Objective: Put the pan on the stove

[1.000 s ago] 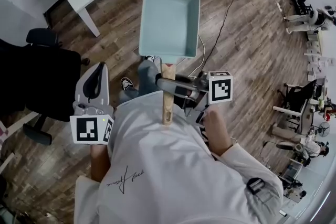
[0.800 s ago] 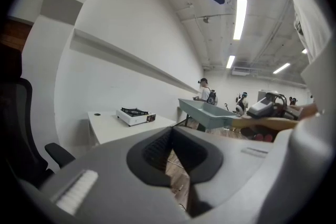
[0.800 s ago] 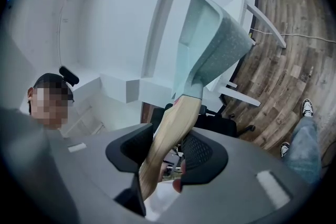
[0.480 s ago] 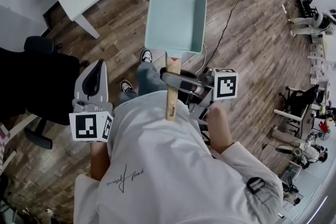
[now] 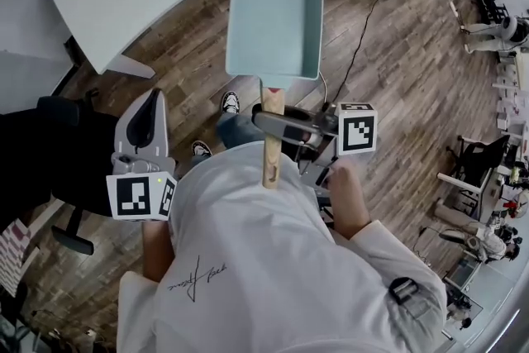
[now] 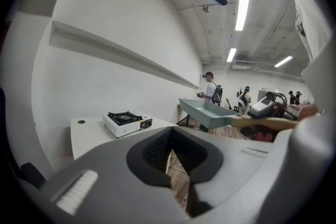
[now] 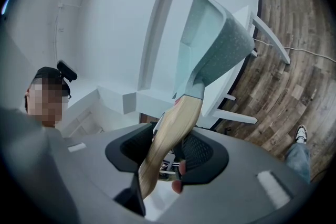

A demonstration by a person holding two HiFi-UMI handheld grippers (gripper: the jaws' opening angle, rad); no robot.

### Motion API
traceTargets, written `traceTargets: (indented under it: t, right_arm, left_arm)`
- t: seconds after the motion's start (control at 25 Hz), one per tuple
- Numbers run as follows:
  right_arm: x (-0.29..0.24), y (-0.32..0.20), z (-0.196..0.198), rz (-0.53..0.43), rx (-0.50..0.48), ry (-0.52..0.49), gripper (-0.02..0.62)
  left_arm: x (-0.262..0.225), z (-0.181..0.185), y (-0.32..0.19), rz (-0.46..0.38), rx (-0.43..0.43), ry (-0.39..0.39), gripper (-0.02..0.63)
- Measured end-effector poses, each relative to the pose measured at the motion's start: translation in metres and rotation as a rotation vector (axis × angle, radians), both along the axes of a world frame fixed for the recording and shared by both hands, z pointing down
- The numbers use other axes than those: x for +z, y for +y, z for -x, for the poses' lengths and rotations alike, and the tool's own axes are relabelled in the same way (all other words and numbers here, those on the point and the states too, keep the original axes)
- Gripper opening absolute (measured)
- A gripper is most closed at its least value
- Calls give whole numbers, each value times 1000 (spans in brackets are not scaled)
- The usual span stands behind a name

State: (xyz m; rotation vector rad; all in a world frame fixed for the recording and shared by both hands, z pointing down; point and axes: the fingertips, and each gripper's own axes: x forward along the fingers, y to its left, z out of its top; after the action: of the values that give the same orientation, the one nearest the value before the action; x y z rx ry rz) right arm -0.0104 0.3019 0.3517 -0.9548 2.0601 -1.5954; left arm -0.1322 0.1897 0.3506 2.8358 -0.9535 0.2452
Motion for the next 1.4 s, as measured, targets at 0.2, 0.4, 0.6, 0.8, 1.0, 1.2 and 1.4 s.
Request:
traceTargets:
  t: [0.2,0.4,0.6,0.8,1.0,1.2,1.4]
  right_arm:
    - [0,-36,-57,-8,-8,14,166]
    - [1,-42,-67,-28,-21,29,167]
    - [1,-61,-89,-30,-40,38,169]
    - [6,-94,-108,-18,-74,28,170]
    - [9,-134,-105,-25,-126,21,173]
    - [-1,-189,-108,-29,-148,26,175]
    - [-15,-248,-115,-58,-168,27,176]
  left_arm:
    - [-4,-59,-34,-18,9,-25,51]
    - [-6,-62,-39,-30,-30,-18,51]
    - [-5,-75,-47,5,-81,-1,51]
    - [-2,-89,-75,22,-110,-2,51]
    - [7,-90,-113,32,-141,26,51]
    - [1,-108,-170,13,-123,52,51]
    - [-2,-124,-233,-12,-135,66,52]
